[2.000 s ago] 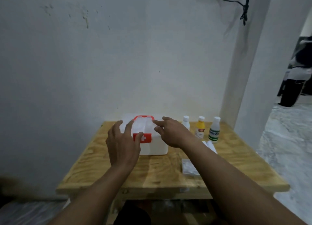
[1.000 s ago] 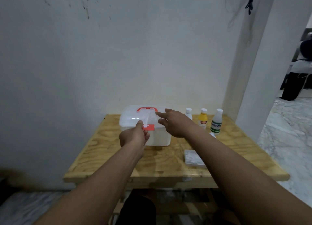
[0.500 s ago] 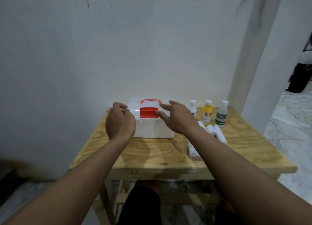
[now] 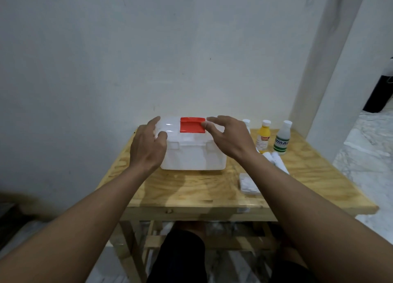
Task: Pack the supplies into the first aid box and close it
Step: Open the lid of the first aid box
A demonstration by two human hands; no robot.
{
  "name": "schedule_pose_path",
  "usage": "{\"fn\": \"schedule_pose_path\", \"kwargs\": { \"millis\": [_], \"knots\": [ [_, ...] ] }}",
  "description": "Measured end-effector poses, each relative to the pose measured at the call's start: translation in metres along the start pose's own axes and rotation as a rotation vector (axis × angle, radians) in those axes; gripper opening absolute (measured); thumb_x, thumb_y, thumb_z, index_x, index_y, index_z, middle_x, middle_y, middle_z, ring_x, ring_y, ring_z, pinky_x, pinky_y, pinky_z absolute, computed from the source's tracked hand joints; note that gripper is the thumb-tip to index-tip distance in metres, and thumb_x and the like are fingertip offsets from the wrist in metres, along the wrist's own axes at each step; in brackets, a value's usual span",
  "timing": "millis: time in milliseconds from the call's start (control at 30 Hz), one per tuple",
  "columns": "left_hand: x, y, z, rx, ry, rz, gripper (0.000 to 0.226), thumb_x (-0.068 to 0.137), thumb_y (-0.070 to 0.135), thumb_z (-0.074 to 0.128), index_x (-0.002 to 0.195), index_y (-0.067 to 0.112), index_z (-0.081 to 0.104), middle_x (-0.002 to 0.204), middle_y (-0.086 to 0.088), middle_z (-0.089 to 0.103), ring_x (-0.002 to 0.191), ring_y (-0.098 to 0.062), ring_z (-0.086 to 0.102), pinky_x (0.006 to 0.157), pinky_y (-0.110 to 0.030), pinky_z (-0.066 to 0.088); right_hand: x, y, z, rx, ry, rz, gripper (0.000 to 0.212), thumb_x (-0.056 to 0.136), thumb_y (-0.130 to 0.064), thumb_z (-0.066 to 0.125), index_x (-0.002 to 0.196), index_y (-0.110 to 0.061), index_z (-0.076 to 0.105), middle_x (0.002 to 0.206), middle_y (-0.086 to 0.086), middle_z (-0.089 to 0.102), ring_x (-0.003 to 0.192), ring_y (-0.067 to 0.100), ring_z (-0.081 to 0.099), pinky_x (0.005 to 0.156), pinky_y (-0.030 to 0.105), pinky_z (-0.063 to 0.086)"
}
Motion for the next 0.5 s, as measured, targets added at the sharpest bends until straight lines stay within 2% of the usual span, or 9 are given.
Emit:
{"fn": "schedule_pose_path", "kwargs": {
  "millis": [200,333,500],
  "knots": [
    [0.004,-0.010,0.003,-0.055,-0.025,0.070,0.058,0.095,0.034,0.061,0.148,0.028,0.040,0.147,-0.004,0.050,0.124,-0.024,0.054,0.092,-0.034,0.044,0.004,0.001,-0.002,0.061,0.005,0.019,0.051,0.091,-0.062,0.055,0.123,-0.026,0.072,0.132,-0.004,0.066,0.130,0.012,0.053,0.105,0.033,0.043],
    [0.013,-0.011,-0.004,-0.062,0.014,0.093,0.050,0.094,0.047,0.060,0.141,0.032,0.049,0.136,-0.001,0.055,0.109,-0.018,0.060,0.086,-0.030,0.044,0.008,-0.002,-0.005,0.123,0.032,0.065,0.058,0.084,-0.068,0.058,0.120,-0.025,0.073,0.129,-0.007,0.068,0.125,0.009,0.056,0.101,0.031,0.045],
    [0.035,0.004,-0.016,-0.118,0.010,0.064,0.045,0.095,0.057,0.053,0.128,0.027,0.060,0.128,0.007,0.062,0.108,-0.015,0.060,0.088,-0.029,0.043,0.030,-0.011,-0.013,0.256,0.025,0.183,0.073,0.076,-0.072,0.064,0.124,-0.017,0.070,0.131,-0.001,0.066,0.123,0.015,0.058,0.098,0.031,0.045]
  ]
}}
Point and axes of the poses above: each hand's wrist, its own x-axis towards the middle knuckle, its own z-axis out of the palm, y = z × x, the point moved 1 cm from there along x, towards the middle knuckle
